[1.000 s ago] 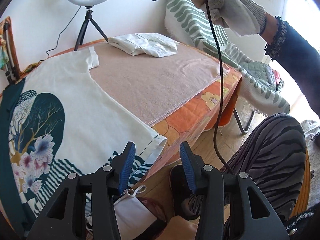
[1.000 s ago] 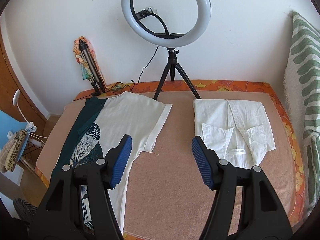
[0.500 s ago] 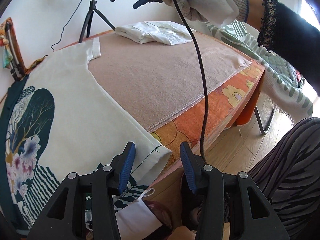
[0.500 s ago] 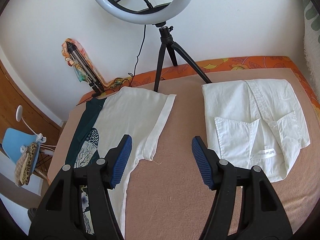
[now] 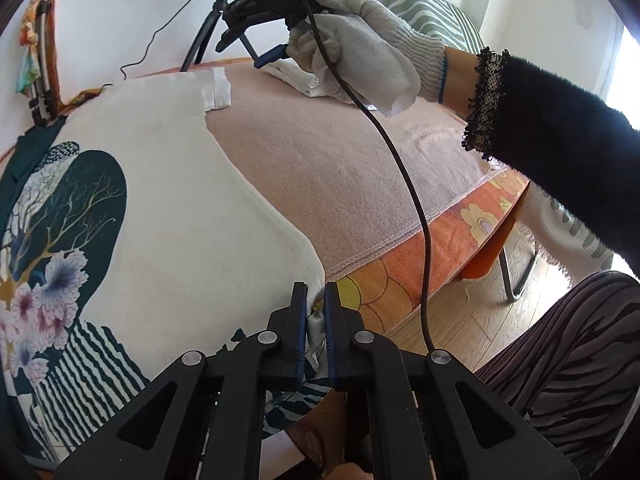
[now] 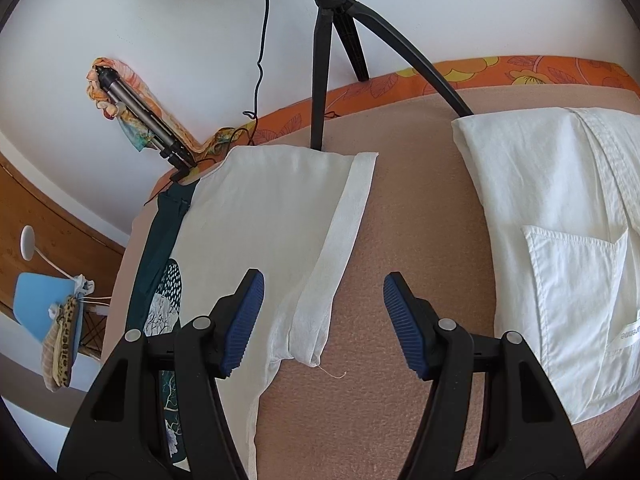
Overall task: Fold small clothes
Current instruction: 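Close the left tool on the cream hem while the right tool grips the cream sleeve edge, then fold the cream side over the green fold and open both tools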
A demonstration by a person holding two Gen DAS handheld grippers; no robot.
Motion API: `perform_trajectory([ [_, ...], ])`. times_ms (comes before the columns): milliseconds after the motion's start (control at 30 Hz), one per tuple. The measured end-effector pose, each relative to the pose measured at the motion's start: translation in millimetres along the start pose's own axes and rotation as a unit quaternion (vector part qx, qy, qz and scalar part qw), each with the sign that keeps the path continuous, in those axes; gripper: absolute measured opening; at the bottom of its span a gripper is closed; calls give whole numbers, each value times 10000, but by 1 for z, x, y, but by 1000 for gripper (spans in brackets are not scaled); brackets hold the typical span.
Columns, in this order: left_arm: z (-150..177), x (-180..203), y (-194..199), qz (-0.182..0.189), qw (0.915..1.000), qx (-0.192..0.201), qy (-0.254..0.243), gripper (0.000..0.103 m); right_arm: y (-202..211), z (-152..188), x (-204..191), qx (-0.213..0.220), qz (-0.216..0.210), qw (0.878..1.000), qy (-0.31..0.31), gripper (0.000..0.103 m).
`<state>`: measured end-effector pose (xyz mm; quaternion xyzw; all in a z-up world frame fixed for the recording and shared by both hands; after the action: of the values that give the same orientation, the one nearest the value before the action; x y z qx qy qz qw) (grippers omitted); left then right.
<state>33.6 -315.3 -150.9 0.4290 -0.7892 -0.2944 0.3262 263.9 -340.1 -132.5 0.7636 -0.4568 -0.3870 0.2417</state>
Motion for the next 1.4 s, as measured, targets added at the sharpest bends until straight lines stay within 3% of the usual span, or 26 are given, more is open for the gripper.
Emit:
perform_trajectory([
  [367,-8,-10,16,169,9992,254,272,6,-51,2,-4,-506,424,9978,-99,64],
  [533,-8,-18,19,259,9982,325,425,6,-61,3,-8,-588,583,9965,-84,45],
  [600,-9,-20,20,302,9975,375,520,6,-65,3,-9,-670,603,9959,-108,13],
  [700,-9,-27,24,385,9954,486,728,6,-69,3,-16,-712,713,9949,-79,6],
  [1000,-3,-53,46,613,9861,800,1321,6,-62,-23,-61,-742,1256,9887,336,5],
  [1200,5,-89,71,688,9739,1081,1872,6,-63,-44,-123,-713,1610,9792,1012,5],
  [1400,17,-130,84,452,9676,1224,2163,6,-97,-40,-191,-769,1894,9623,1794,5],
])
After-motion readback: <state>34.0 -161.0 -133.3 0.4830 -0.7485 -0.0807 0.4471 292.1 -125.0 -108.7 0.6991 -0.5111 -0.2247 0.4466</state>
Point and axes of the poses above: each gripper's, at about its wrist camera, not at the fingertips, and y roughly against the way its jaws point, x to its right, z to its underside, the point moved 5 cm from there along -y, roughly the way its jaws point, and after that the axes turned 8 degrees about y, right-handed, at the moved point
